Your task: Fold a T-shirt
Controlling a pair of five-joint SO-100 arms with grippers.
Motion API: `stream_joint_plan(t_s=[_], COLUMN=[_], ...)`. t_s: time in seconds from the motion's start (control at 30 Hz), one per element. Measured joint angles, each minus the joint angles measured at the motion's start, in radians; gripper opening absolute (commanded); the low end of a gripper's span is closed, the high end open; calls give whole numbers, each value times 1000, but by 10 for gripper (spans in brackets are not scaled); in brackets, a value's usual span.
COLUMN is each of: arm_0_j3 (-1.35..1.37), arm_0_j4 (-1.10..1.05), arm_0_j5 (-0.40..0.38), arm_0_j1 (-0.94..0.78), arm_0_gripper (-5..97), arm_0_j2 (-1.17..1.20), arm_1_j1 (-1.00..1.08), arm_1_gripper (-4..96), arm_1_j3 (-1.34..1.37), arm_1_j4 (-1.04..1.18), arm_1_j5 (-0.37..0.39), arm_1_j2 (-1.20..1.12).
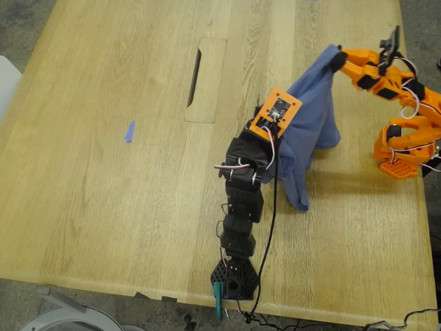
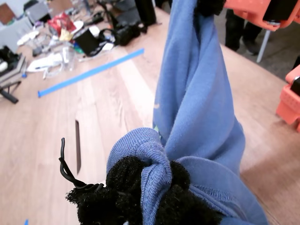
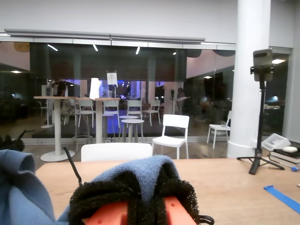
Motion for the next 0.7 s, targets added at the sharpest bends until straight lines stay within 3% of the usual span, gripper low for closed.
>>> stream_joint_plan(t_s=[0.23,0.47,0.7], arm_0_j3=[215,262,515], arm_0_j4=[0,-15,-175], arm_0_j5=[-5,-2,0], arm_0_j1=[-77,-172,-224], arm_0_gripper=[-1,-1,-1], arm_0_j2=[117,120,192], arm_1_j1=[44,130,172], arm_1_gripper=[0,0,0], arm_1_j3=[0,0,-55], arm_1_j4=[-123,-212,-267], arm_1_j5=[18,31,31], arm_1_j2=[-135,-281,-417])
